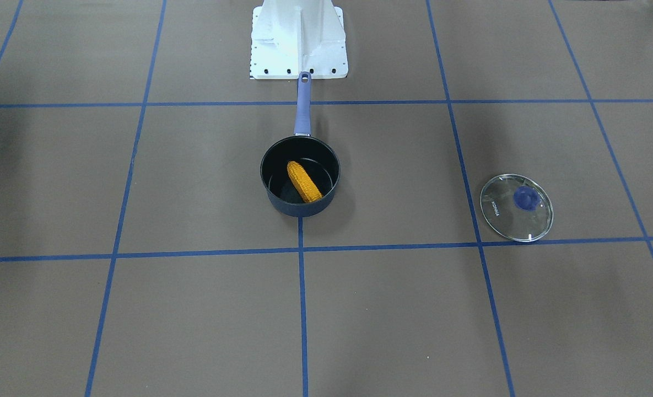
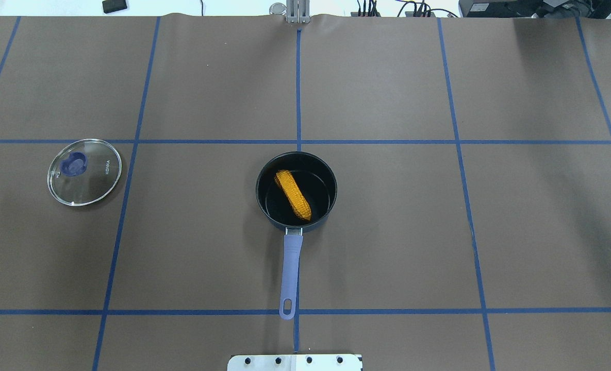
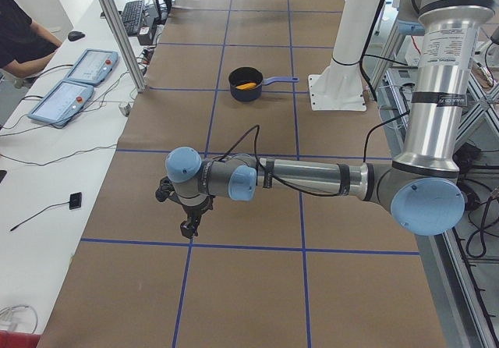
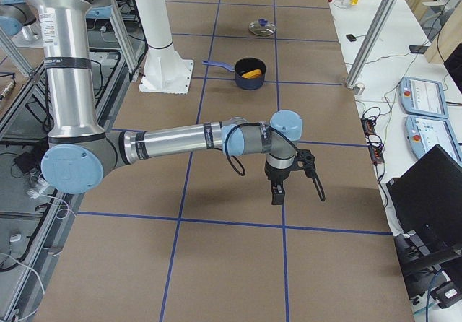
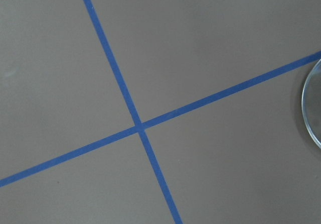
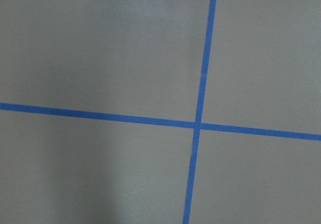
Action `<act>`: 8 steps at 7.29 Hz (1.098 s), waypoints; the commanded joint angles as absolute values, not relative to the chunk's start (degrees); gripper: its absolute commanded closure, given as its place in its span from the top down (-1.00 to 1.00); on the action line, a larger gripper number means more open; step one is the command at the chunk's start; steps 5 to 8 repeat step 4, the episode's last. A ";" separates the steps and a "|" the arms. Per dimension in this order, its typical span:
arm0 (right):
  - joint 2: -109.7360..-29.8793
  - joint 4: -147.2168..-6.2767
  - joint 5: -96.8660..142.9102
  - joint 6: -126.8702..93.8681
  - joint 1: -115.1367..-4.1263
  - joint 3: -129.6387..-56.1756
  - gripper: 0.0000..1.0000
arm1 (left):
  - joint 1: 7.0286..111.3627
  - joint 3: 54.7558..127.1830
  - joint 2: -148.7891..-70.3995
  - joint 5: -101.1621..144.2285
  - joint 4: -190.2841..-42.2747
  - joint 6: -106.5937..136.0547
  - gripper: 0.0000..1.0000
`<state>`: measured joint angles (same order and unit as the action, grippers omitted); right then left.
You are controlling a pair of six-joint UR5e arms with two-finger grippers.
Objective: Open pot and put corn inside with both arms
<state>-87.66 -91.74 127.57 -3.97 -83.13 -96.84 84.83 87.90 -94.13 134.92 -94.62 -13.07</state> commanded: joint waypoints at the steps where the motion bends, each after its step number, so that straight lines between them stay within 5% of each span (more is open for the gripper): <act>1: -89.03 -90.35 127.62 -4.04 -83.23 -97.03 1.00 | 84.90 87.98 -92.90 134.91 -94.75 -13.01 0.97; 8: -89.03 -90.35 127.88 -4.04 -83.23 -97.21 1.00 | 84.90 87.89 -92.90 134.91 -94.57 -13.01 0.97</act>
